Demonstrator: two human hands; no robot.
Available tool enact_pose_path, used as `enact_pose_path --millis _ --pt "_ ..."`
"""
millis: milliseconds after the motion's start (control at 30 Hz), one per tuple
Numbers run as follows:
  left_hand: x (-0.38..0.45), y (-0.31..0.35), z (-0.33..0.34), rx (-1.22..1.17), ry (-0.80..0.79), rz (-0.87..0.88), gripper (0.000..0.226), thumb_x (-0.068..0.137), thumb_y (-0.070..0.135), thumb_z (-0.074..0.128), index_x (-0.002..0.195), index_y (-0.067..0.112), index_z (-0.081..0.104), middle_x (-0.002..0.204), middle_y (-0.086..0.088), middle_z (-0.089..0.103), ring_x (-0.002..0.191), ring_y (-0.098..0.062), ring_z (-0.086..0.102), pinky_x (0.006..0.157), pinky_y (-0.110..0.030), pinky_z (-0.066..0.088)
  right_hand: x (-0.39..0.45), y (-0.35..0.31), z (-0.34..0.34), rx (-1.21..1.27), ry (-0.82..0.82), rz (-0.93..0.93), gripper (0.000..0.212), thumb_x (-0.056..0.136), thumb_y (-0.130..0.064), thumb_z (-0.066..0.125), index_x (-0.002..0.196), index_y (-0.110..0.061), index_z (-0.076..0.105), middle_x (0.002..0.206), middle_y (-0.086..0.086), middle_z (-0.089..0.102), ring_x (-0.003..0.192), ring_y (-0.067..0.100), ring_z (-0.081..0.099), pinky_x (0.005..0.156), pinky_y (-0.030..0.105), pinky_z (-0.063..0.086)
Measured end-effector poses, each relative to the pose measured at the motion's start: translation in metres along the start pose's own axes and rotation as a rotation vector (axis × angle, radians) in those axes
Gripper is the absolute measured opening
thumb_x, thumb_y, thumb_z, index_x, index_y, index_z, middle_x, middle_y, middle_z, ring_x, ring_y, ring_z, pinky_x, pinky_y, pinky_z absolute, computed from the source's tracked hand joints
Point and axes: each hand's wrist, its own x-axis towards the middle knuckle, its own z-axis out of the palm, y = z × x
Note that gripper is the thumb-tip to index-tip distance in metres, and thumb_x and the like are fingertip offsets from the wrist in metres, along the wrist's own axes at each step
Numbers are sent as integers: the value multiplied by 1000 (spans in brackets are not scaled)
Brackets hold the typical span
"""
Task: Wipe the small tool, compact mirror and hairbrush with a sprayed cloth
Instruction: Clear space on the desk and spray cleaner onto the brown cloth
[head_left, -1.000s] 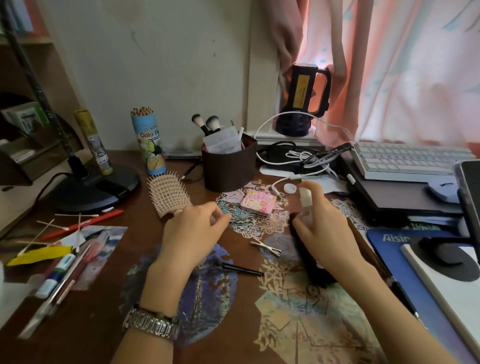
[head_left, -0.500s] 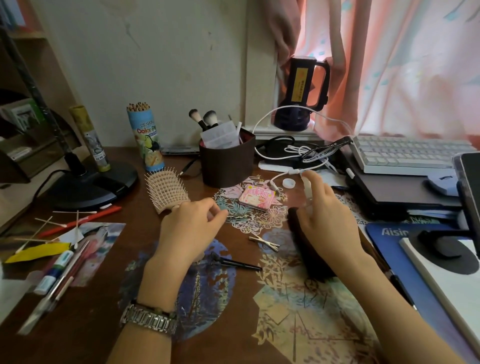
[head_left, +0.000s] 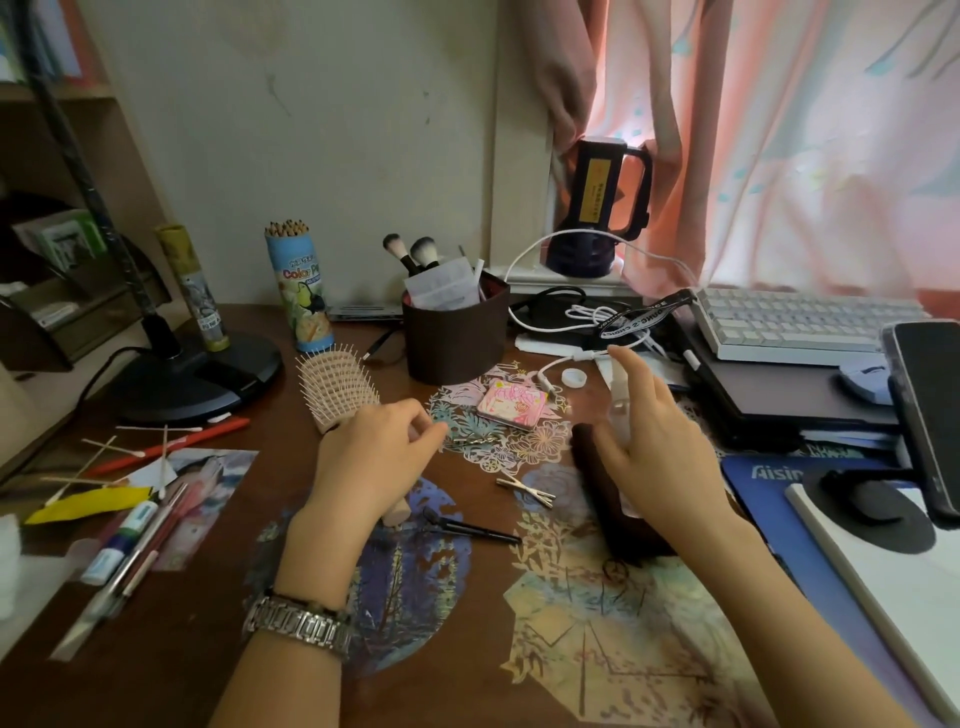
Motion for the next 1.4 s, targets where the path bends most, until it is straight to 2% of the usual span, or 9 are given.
enact_pose_path --millis 133,300,500,633,900,1033,1133,1267,1400 --pt "-4 -3 -6 -54 7 -19 29 90 53 48 87 28 63 80 13 59 80 -11 57 55 -23 36 -3 -8 -7 80 6 -69 61 87 -18 53 140 -26 23 127 9 50 61 20 51 47 27 31" --pt "-7 -11 -22 -56 -8 -62 28 90 54 48 89 30 62 84 13 57 82 -12 52 68 -29 38 -7 -24 -12 142 9 -98 59 87 -21 58 137 -29 27 112 7 56 62 13 47 50 19 30" --pt "-27 -51 -33 -25 -5 -143 26 89 52 49 89 30 63 80 13 58 82 -14 57 68 -30 47 -16 -58 -6 105 -44 -207 70 87 -23 60 140 -37 16 122 4 56 75 18 58 66 37 51" --pt "-39 -78 -30 16 -21 -216 25 90 52 48 88 31 61 79 14 56 83 -11 55 63 -29 39 -23 -81 1 109 -81 -261 63 88 -19 55 140 -34 23 118 1 55 71 23 59 55 37 47" --pt "-44 -94 -18 -7 72 -205 23 90 49 49 85 30 62 78 13 59 78 -10 54 69 -29 45 -24 -99 16 133 -152 -320 55 86 -16 54 133 -29 28 112 5 54 78 30 59 65 44 49" --pt "-48 -93 -17 31 61 -195 24 91 50 46 87 32 60 82 14 60 79 -10 53 69 -29 44 -23 -104 23 147 -155 -312 50 87 -16 55 126 -29 28 93 0 55 68 24 57 61 42 48" --pt "-49 -94 -17 32 50 -189 25 92 50 44 91 32 61 86 12 63 82 -10 57 69 -29 45 -24 -109 30 172 -168 -321 47 86 -14 55 124 -27 29 79 -8 46 60 18 53 55 39 47" --pt "-50 -95 -16 26 33 -202 25 92 51 44 91 33 61 86 12 63 83 -10 58 75 -34 51 -23 -112 36 176 -157 -335 46 85 -13 56 116 -30 27 89 -3 53 64 23 56 58 44 49" --pt "-50 -96 -15 25 25 -199 25 92 52 43 92 33 60 86 12 62 82 -10 58 75 -37 53 -24 -111 35 191 -148 -329 46 85 -13 56 117 -30 28 78 -6 51 61 20 56 55 42 48"
